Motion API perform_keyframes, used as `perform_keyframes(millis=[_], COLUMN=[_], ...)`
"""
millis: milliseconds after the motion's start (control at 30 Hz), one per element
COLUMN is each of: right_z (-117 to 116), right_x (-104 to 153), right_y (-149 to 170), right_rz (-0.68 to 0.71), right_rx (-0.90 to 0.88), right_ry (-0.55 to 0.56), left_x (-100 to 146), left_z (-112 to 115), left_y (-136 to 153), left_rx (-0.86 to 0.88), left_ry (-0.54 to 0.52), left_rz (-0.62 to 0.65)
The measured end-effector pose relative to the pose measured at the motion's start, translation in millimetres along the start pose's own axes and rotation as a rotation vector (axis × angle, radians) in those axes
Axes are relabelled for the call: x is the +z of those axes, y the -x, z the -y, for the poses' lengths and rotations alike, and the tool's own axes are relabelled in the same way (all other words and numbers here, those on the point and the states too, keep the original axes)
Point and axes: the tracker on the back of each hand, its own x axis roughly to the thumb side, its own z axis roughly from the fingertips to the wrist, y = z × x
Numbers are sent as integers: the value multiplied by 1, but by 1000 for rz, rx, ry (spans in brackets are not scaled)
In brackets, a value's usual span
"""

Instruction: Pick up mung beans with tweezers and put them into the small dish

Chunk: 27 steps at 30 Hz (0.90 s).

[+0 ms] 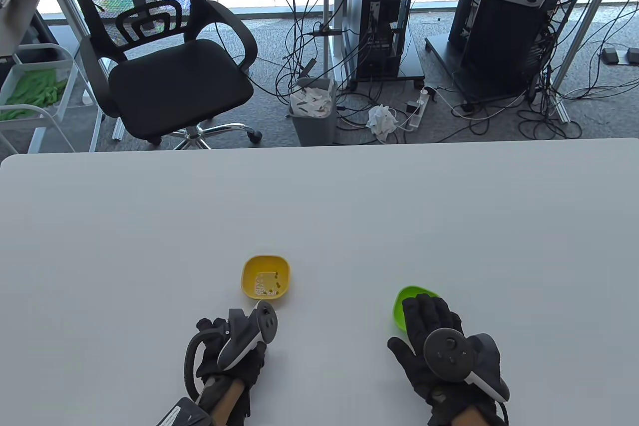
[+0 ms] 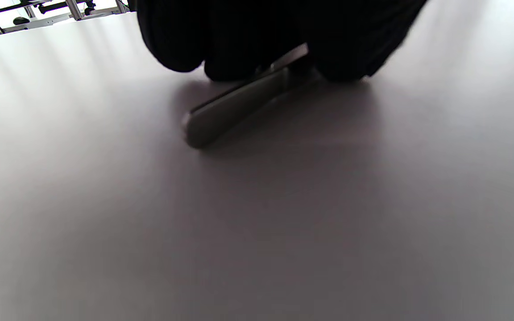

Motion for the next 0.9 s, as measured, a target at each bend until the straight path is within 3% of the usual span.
perform_keyframes(millis=[233, 333, 467, 567, 633, 733, 900], right_z=[-2, -3, -1, -7, -15, -25, -27], right_x=[0, -1, 3, 3, 1, -4, -7], right_y=[-1, -10, -47, -82, -100, -116, -122], right_rz=[6, 27, 143, 243, 275, 302, 337], right_rx=[12, 65, 93, -94, -207, -240, -350], right_ry=[10, 47, 141, 137, 99, 76, 155], left_x=[3, 17, 47, 66, 75, 86, 96], left_z=[2, -11, -36, -49, -54, -59, -61], left_y=[-2, 4, 10, 7, 4, 5, 5], left_rx=[-14, 79, 353, 559, 657, 830, 944], left_ry=[14, -52, -172, -224, -215, -168, -94], left_rz=[40, 104, 232, 336, 397, 464, 522])
